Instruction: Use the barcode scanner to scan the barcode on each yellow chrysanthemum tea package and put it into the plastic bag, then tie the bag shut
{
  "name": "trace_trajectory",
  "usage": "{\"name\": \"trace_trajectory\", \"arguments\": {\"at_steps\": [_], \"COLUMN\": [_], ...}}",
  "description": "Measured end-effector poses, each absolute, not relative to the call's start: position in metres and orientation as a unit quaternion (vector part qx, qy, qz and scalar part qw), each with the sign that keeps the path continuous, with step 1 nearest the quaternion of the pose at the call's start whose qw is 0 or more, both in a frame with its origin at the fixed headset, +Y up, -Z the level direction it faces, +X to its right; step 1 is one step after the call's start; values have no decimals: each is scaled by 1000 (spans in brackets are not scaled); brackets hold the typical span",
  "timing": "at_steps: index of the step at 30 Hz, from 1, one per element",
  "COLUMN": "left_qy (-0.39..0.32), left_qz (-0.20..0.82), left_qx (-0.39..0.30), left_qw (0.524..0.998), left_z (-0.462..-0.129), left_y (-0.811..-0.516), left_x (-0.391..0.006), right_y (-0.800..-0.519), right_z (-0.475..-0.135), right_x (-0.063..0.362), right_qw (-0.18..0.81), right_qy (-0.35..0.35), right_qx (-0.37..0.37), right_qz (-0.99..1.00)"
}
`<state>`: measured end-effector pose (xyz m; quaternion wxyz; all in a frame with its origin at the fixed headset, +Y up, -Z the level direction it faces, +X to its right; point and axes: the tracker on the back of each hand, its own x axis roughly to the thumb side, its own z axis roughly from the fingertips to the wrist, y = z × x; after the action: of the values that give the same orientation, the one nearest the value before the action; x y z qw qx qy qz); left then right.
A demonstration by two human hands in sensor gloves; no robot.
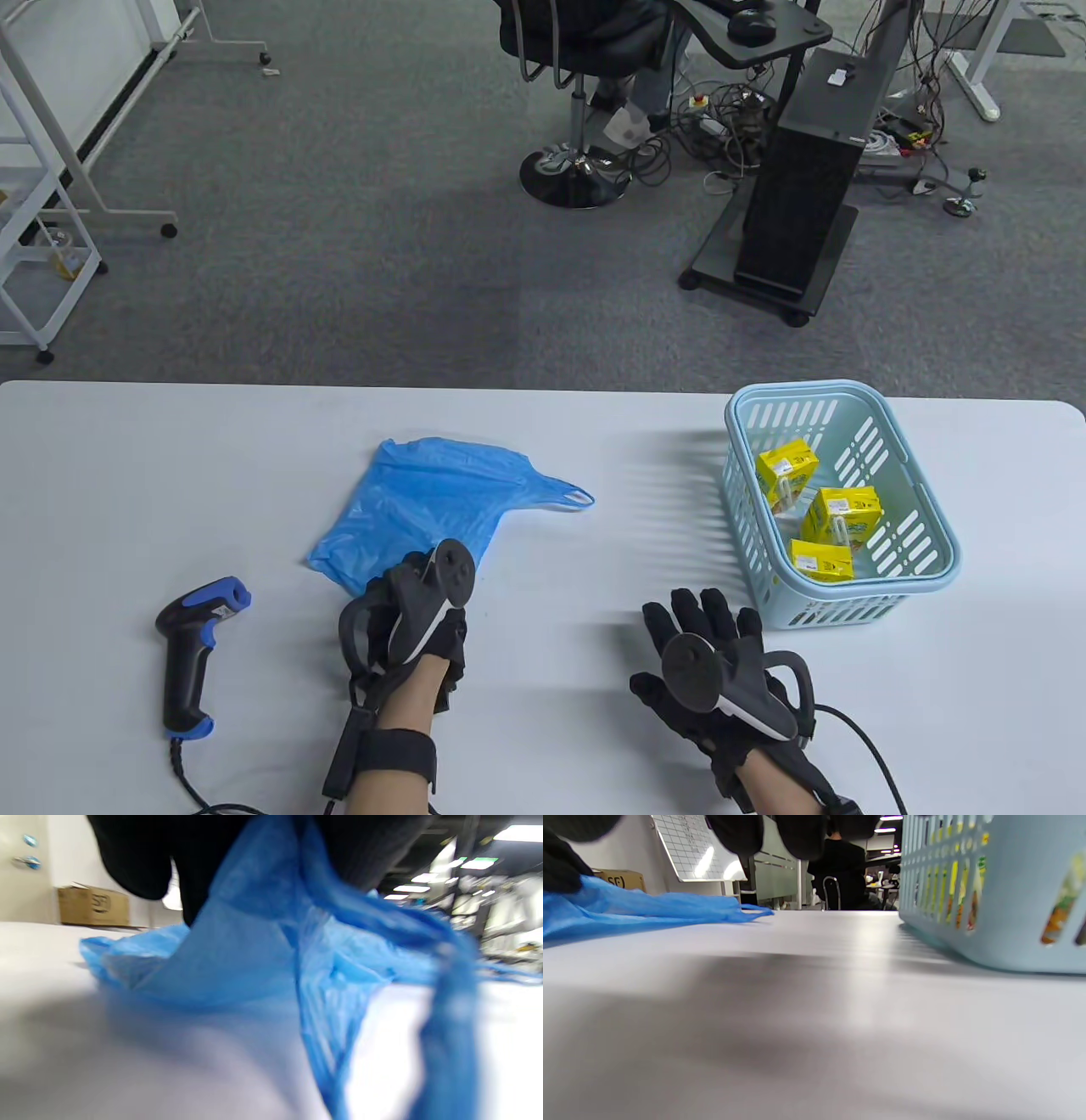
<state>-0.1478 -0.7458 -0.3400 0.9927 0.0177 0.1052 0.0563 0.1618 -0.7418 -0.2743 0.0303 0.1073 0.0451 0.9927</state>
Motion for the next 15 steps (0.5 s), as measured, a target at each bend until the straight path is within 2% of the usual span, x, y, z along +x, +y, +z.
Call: {"name": "trace_trajectory", "arguments": {"at_steps": [2, 5, 9, 10, 13, 15], "left_qy": [76, 73, 23, -4, -88, -116], "left_qz": [73, 80, 97, 85, 66, 57], "left_qx": [34, 67, 61, 41, 37, 41], "left_qw": [994, 992, 993, 996, 993, 991], "left_z": [-327, -306, -293, -290, -278, -272], "left_y": [-737, -727, -730, -730, -726, -724], "left_x": [-145, -140, -123, -116, -91, -80], "right_y": [-740, -735, -727, -726, -731, -735], "right_z": [-274, -268, -262, -261, -260, -261], "right_x": [160, 155, 143, 140, 132, 132], "right_qw": [30, 13, 1, -5, -27, -38], "right_qy": [39, 25, -11, -18, -18, -13], "right_qx": [106, 108, 118, 121, 125, 125], "right_qz": [993, 994, 993, 992, 992, 991]}}
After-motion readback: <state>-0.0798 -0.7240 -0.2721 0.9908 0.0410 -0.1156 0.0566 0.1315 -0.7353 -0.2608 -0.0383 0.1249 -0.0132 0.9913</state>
